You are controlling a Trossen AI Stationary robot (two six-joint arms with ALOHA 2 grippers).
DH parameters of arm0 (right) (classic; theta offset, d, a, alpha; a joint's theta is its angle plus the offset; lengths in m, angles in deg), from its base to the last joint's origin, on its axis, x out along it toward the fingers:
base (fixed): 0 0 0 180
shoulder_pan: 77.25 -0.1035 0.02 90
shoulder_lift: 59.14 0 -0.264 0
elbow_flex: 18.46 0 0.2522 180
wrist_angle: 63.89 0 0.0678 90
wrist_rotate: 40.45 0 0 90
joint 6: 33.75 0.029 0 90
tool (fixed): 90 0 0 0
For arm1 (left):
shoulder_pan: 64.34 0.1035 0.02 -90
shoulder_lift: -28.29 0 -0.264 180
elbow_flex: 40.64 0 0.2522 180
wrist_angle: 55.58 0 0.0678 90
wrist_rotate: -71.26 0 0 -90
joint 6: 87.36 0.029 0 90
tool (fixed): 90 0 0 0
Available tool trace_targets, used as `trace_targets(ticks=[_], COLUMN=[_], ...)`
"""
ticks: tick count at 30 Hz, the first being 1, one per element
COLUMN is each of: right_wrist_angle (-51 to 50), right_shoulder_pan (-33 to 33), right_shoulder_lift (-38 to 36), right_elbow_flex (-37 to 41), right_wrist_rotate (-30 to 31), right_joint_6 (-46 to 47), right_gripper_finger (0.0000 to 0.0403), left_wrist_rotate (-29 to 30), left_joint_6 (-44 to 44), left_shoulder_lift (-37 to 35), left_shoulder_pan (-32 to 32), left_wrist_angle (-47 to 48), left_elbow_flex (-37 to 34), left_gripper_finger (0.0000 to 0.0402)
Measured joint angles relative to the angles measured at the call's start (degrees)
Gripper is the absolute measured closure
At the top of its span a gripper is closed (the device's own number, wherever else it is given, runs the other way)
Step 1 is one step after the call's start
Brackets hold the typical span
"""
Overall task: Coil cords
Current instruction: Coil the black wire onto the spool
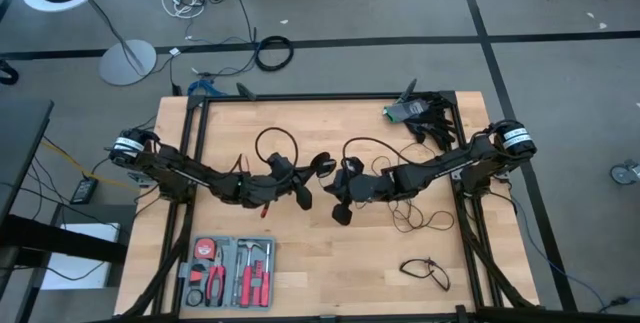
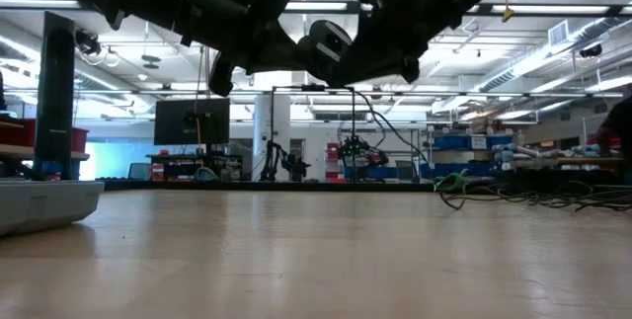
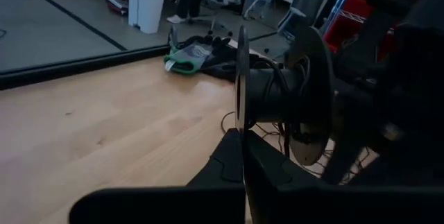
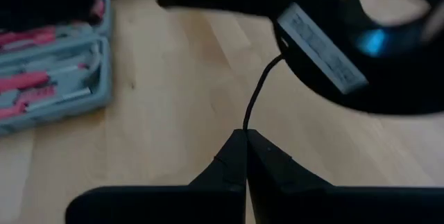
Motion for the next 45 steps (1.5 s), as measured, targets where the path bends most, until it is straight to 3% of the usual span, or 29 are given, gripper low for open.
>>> trace_targets(ticks=[7,12,17,25,32,38,45], right_wrist_angle=[-4.6,-3.1,4.5,13.0,24.2,31.3,31.4], right_shoulder_pan=[0.0,-0.4,-3.9,-6.4,-4.5,-1.2,2.3], right_shoulder_lift=[0.0,0.0,0.1,0.0,0.6,5.4,10.5], right_elbow_flex=[0.4,5.7,12.3,18.2,19.6,18.1,13.1], right_wrist_rotate=[0.0,0.0,2.7,4.8,10.5,9.0,4.6], right_joint_6=[2.6,8.2,10.6,13.6,4.0,-8.0,-11.9], right_gripper_finger=[0.0369,0.0334,0.0314,0.0320,0.0307,0.0272,0.0249], left_wrist_rotate=[0.2,3.3,4.7,8.9,9.1,9.1,8.7], left_joint_6=[0.0,-1.2,-5.8,-7.5,-7.4,-7.2,-7.2], left_shoulder_lift=[0.0,0.0,0.0,0.0,0.0,0.0,0.0], left_shoulder_pan=[-0.8,-2.4,-3.8,-6.1,-6.0,-6.0,-6.0], left_wrist_angle=[0.0,-2.0,-11.7,-24.6,-25.4,-25.3,-25.2], left_elbow_flex=[0.0,-2.8,-10.6,-19.9,-21.6,-21.7,-21.7], left_gripper_finger=[0.0401,0.0401,0.0401,0.0401,0.0401,0.0401,0.0401])
